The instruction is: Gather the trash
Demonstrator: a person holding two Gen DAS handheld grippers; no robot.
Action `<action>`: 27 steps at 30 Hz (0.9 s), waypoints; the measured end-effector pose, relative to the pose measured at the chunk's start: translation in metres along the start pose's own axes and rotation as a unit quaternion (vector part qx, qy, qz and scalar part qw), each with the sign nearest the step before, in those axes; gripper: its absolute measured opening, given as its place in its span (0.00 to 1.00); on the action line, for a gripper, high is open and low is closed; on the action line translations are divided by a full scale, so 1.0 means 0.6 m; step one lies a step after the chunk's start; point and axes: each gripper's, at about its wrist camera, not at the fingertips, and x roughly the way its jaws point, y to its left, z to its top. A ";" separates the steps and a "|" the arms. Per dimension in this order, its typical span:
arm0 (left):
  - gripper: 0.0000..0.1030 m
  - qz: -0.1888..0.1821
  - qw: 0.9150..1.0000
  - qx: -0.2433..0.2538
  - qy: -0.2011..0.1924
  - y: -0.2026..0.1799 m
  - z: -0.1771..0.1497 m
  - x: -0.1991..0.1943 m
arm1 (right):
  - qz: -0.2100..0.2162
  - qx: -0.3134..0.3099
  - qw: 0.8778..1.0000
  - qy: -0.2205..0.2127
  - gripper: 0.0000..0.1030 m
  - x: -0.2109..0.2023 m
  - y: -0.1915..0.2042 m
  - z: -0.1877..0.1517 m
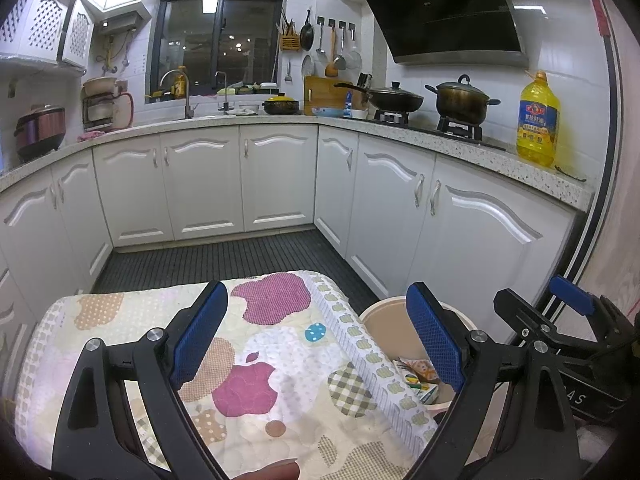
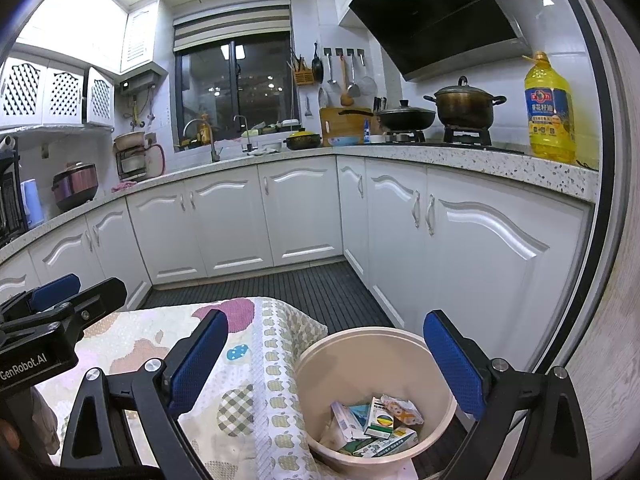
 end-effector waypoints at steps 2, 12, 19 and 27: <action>0.88 -0.002 1.000 0.003 0.001 -0.001 -0.003 0.000 | -0.002 0.001 1.000 0.002 0.95 0.000 -0.002 -0.003; 0.88 -0.011 1.000 0.009 0.011 -0.008 -0.010 0.004 | -0.011 0.004 1.000 0.016 0.95 0.001 -0.012 -0.019; 0.88 -0.013 1.000 0.011 0.012 -0.012 -0.012 0.004 | -0.013 0.005 1.000 0.018 0.95 0.000 -0.017 -0.021; 0.88 -0.017 1.000 0.013 0.015 -0.013 -0.011 0.007 | -0.014 0.005 1.000 0.022 0.95 0.001 -0.021 -0.021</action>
